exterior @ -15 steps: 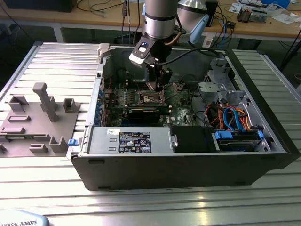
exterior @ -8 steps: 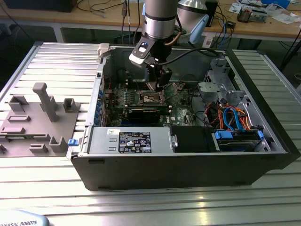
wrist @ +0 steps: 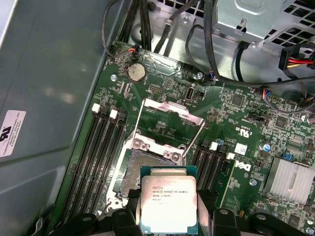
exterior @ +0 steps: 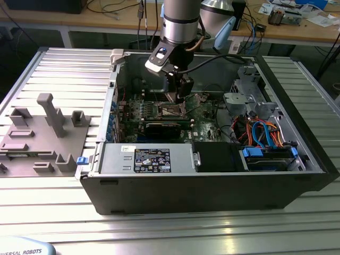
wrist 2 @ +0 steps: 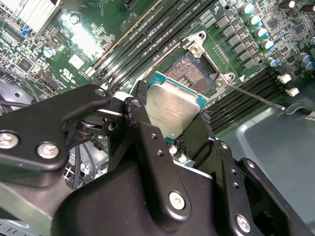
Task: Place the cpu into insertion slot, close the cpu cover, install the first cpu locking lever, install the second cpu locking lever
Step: 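Place the cpu into insertion slot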
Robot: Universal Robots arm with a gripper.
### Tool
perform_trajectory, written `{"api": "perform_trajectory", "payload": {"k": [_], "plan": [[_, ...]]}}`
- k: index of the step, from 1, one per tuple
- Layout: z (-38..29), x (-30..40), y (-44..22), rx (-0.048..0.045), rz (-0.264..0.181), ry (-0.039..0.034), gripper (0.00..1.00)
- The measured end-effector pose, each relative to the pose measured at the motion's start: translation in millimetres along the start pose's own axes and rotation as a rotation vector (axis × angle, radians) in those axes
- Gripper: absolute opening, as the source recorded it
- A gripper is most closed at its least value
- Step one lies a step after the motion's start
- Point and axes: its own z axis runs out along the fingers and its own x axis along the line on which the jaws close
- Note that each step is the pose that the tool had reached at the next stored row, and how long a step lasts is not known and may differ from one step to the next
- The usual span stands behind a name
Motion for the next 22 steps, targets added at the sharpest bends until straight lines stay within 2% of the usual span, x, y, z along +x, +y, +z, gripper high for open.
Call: {"api": "perform_trajectory", "payload": {"k": [22], "plan": [[0.4, 0.0, 0.0, 0.0004, 0.014, -0.0004, 0.54]]}}
